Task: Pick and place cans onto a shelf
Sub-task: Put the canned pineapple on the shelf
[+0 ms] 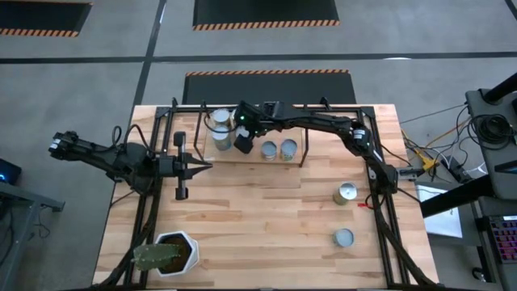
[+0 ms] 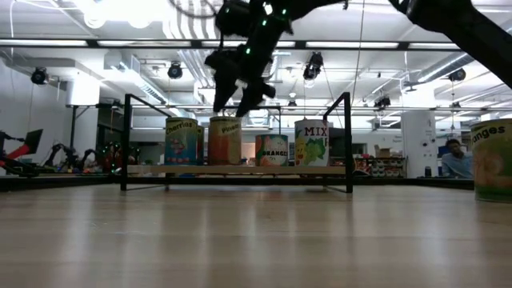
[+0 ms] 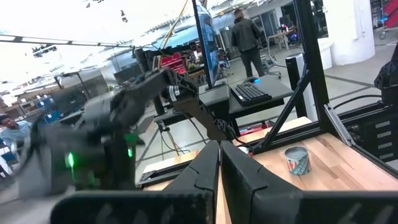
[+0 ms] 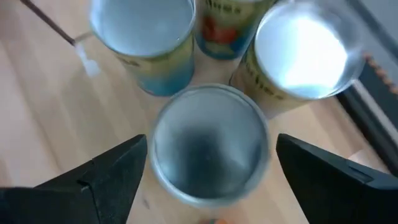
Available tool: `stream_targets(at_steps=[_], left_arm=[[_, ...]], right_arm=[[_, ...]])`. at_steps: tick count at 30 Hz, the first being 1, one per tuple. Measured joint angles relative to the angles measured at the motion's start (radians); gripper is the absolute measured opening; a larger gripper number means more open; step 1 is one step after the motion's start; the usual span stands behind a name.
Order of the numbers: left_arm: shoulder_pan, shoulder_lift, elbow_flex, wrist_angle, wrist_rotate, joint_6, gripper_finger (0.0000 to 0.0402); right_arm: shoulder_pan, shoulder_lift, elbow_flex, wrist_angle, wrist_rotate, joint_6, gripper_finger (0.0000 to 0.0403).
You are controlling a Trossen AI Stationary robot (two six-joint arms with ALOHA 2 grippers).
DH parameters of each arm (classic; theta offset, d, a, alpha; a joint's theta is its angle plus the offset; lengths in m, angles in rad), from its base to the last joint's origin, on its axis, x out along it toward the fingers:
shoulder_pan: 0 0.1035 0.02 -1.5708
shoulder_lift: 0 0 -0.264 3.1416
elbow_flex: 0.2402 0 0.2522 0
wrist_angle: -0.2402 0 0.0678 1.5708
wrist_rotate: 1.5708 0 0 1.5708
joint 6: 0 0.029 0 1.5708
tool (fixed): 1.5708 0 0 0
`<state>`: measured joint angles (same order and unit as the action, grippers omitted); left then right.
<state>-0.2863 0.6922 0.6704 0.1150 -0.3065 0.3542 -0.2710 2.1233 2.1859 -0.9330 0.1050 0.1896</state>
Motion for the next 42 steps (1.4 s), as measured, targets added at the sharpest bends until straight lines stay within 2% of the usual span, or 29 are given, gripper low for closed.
stream_targets(at_steps=[4, 7, 12, 16, 18, 24, 42], left_arm=[[0.0, 0.0, 0.0, 0.0, 0.0, 0.0, 0.0], [0.0, 0.0, 0.0, 0.0, 0.0, 0.0, 0.0], [0.0, 0.0, 0.0, 0.0, 0.0, 0.0, 0.0], [0.0, 0.0, 0.0, 0.0, 0.0, 0.0, 0.0], [0.0, 0.0, 0.0, 0.0, 0.0, 0.0, 0.0], [0.0, 0.0, 0.0, 0.0, 0.0, 0.0, 0.0], [0.0, 0.0, 0.0, -0.001, 0.0, 0.0, 0.0]], right_arm=[[0.0, -0.054, 0.003, -0.059, -0.001, -0.108, 0.0326], [0.0, -0.077, 0.003, -0.108, -0.003, -0.196, 0.0288], [0.001, -0.079, -0.001, -0.113, -0.086, -0.349, 0.0169], [0.005, -0.06, -0.019, -0.027, -0.087, -0.421, 0.0065], [0.005, -0.047, -0.034, 0.019, -0.087, -0.452, 0.0025], [0.005, -0.044, -0.053, 0.095, -0.087, -0.47, 0.0013], [0.005, -0.045, -0.056, 0.103, -0.087, -0.459, 0.0009]])
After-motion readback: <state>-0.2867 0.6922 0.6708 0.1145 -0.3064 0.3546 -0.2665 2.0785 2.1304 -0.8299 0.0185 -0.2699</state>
